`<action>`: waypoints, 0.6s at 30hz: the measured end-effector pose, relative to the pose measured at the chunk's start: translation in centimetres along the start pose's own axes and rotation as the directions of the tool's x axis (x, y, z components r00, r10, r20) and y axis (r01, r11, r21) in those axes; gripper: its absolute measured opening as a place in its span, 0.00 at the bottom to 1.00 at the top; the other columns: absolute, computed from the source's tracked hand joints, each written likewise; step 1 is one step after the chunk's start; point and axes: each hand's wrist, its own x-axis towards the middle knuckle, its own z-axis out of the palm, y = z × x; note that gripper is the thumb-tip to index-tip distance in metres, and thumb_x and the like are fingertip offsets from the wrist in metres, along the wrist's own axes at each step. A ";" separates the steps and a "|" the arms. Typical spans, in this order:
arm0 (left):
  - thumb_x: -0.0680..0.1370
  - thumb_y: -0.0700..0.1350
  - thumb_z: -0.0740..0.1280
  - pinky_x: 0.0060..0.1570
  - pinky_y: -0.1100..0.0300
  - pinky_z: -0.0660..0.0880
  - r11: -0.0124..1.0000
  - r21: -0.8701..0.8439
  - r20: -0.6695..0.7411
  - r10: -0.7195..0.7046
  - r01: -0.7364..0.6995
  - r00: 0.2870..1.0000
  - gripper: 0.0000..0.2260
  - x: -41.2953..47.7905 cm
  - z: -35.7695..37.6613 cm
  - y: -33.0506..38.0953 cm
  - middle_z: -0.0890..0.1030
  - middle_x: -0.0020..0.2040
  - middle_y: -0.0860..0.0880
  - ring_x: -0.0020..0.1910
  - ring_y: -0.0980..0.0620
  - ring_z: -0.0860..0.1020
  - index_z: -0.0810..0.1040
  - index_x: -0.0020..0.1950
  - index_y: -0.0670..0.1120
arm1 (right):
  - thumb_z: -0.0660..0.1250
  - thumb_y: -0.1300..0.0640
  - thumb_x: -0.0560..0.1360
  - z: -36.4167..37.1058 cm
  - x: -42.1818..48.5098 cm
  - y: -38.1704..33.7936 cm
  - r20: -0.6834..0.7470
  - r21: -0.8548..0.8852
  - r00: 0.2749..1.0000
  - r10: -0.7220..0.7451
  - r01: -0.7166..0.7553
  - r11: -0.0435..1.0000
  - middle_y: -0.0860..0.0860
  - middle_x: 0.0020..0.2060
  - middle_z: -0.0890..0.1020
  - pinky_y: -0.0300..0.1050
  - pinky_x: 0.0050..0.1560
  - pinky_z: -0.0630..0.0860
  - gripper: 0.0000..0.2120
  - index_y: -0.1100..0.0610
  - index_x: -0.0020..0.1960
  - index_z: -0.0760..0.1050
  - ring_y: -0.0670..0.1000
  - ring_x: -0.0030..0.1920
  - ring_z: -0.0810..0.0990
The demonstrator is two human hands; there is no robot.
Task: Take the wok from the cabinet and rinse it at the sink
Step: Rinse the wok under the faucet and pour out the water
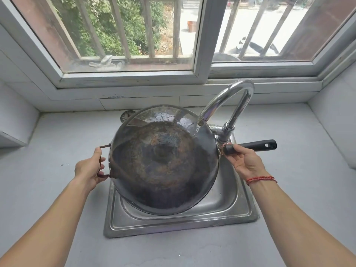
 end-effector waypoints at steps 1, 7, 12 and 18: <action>0.81 0.58 0.63 0.36 0.53 0.76 1.000 -0.008 -0.002 0.000 0.000 1.000 0.18 -0.1 -0.1 -0.1 0.71 0.37 0.47 0.31 0.50 0.65 0.77 0.47 0.43 | 0.62 0.69 0.77 0.0 -0.2 0.0 -0.003 -0.001 1.000 -0.001 0.001 1.000 0.59 0.37 0.85 0.50 0.42 0.84 0.04 0.68 0.46 0.75 0.54 0.38 0.86; 0.80 0.41 0.65 0.32 0.56 0.72 1.000 -0.030 -0.004 0.002 -0.002 1.000 0.04 -0.1 -1.1 -0.9 0.70 0.35 0.46 0.29 0.51 0.63 0.75 0.47 0.42 | 0.63 0.69 0.78 0.0 -1.2 0.2 -0.023 -0.003 1.000 -0.008 0.008 1.000 0.58 0.33 0.84 0.51 0.41 0.84 0.04 0.67 0.45 0.74 0.54 0.35 0.86; 0.79 0.32 0.61 0.21 0.65 0.74 1.000 -0.008 0.004 0.000 0.000 1.000 0.09 0.1 -2.1 -2.1 0.70 0.35 0.46 0.30 0.53 0.64 0.76 0.45 0.42 | 0.67 0.70 0.75 -0.5 -1.8 0.7 -0.089 0.016 0.996 -0.008 0.009 1.000 0.61 0.38 0.84 0.54 0.38 0.83 0.05 0.66 0.49 0.73 0.56 0.39 0.86; 0.77 0.27 0.59 0.24 0.64 0.72 1.000 -0.003 -0.017 0.016 -0.017 1.000 0.13 -1.2 -2.8 -3.1 0.73 0.37 0.46 0.32 0.54 0.68 0.75 0.39 0.41 | 0.69 0.72 0.73 -1.6 -3.4 1.0 -0.147 0.016 0.989 -0.007 0.009 1.000 0.60 0.34 0.84 0.53 0.34 0.82 0.09 0.66 0.51 0.72 0.57 0.38 0.86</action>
